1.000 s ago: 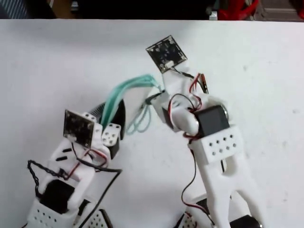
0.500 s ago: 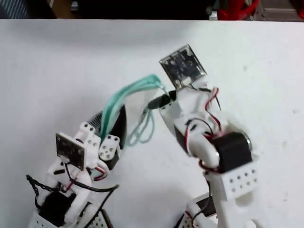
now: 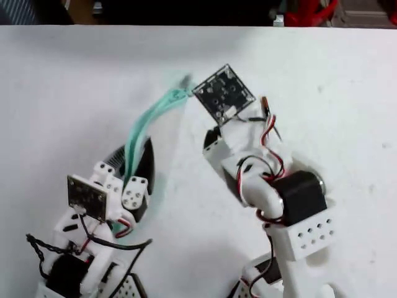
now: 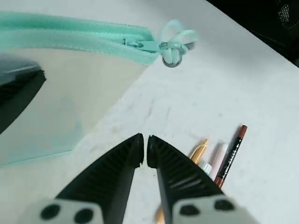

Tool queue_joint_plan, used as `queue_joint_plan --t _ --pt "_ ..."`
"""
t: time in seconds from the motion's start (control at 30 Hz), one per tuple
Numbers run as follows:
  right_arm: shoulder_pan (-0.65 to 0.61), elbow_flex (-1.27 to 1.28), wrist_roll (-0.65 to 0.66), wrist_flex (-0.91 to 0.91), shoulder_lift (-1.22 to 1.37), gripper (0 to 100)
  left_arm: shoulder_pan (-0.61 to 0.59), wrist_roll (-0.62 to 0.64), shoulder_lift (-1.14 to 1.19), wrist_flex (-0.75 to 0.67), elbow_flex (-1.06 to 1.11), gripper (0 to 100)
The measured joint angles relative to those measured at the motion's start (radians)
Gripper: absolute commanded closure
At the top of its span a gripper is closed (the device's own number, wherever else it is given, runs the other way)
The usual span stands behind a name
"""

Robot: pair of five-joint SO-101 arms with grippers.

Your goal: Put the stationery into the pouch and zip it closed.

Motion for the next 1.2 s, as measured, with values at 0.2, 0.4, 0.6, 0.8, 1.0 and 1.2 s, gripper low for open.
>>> queue_joint_plan --t 0.2,0.4,0.6,0.8,1.0,1.2 --pt "0.058 0.017 0.239 0.006 0.008 70.8 -0.002 -0.009 0.0 0.064 -0.028 98" --pt "0.038 0.279 0.339 -0.149 -0.107 71.5 0.0 -0.064 0.0 0.212 -0.129 98" --pt "-0.086 0.644 0.31 -0.46 -0.315 71.5 0.005 -0.141 0.0 0.269 -0.161 98" --pt "-0.052 0.87 0.127 -0.802 -0.344 71.6 0.094 -0.215 0.0 0.364 -0.213 98" --pt "-0.034 0.925 -0.012 -0.964 -0.353 75.7 0.13 -0.27 0.0 0.397 -0.23 98" --pt "-0.023 0.982 -0.023 -1.099 -0.353 76.4 0.13 -0.302 0.0 0.47 -0.282 98"
